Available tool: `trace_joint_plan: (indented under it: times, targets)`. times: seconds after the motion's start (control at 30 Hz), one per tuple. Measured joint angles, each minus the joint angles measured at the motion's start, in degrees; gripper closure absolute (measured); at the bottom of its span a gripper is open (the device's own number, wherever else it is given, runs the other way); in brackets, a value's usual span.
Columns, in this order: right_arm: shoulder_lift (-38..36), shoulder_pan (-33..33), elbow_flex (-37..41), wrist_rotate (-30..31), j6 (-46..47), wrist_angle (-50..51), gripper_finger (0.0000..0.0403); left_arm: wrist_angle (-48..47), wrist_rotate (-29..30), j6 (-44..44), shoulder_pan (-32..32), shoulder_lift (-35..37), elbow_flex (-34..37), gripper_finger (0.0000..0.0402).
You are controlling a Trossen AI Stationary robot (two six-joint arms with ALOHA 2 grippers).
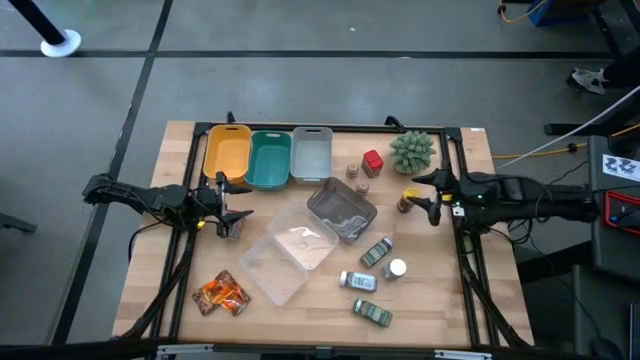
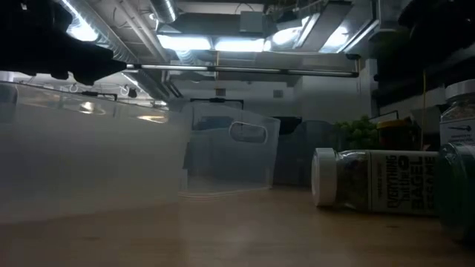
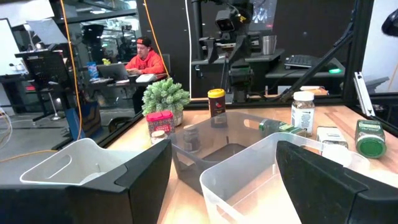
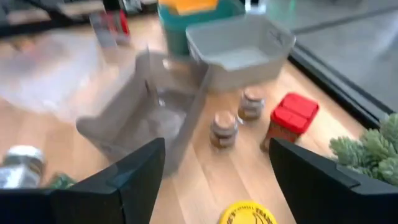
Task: Sort spices by type
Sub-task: Put the yellow seasoning bottle into the black transparent bin
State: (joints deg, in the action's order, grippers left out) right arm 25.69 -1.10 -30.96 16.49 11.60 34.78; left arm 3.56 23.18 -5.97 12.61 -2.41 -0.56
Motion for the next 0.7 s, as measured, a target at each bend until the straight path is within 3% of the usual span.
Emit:
trace_joint_plan:
  times: [0.13,0.4,0.7]
  targets:
    - [8.33,0.0,-5.11,0.0,0.62,5.57,0.0116,0.0,0.01,0.01,0.0,0.01,0.01,0.0128]
    - [24.1,0.1,-13.59,2.47,10.29,19.85,0.0116,0.0,0.01,0.21,0.01,0.0,0.01,0.0128]
    - [36.14,5.18,-16.37,0.93,10.55,22.09,0.0116,-0.01,0.01,0.32,0.01,-0.01,0.0,0.0128]
